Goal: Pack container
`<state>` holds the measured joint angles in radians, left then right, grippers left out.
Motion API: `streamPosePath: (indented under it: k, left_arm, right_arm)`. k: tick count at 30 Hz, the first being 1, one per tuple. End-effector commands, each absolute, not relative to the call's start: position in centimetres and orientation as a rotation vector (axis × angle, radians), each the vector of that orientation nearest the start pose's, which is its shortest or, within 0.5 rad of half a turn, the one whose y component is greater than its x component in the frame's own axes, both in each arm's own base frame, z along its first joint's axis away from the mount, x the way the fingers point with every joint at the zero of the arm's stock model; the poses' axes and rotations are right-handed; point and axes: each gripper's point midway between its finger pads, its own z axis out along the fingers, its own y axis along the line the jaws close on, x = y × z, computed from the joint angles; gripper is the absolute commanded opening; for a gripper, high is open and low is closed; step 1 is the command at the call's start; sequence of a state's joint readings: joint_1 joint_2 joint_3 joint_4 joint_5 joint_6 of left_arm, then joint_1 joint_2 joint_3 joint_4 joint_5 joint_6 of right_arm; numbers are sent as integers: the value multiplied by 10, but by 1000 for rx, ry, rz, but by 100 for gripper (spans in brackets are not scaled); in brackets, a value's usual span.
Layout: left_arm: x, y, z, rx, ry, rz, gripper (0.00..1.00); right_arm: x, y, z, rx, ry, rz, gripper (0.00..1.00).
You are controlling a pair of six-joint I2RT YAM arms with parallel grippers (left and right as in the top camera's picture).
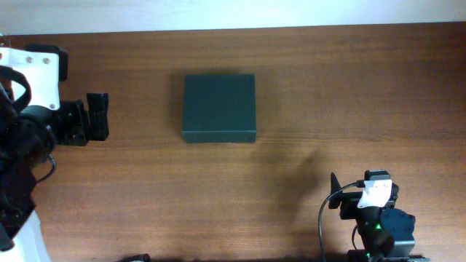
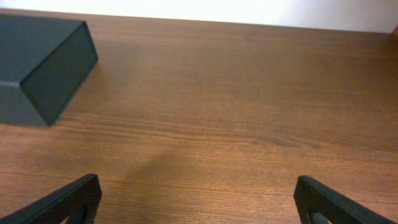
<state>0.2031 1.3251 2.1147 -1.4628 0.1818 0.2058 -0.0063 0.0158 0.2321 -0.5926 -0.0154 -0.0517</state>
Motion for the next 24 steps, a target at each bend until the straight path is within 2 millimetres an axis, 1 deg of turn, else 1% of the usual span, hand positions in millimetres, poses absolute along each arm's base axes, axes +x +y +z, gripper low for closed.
streamPosePath:
  k: [1, 5, 24]
  left_arm:
    - [278, 26, 433, 108, 2233, 27, 99]
    - [278, 26, 433, 108, 2233, 27, 99]
    - [278, 26, 433, 108, 2233, 27, 99]
  right_arm:
    - [212, -1, 126, -37, 1963, -30, 99]
    - [212, -15, 107, 9, 2007, -109, 99]
    - [212, -15, 107, 12, 2003, -112, 99]
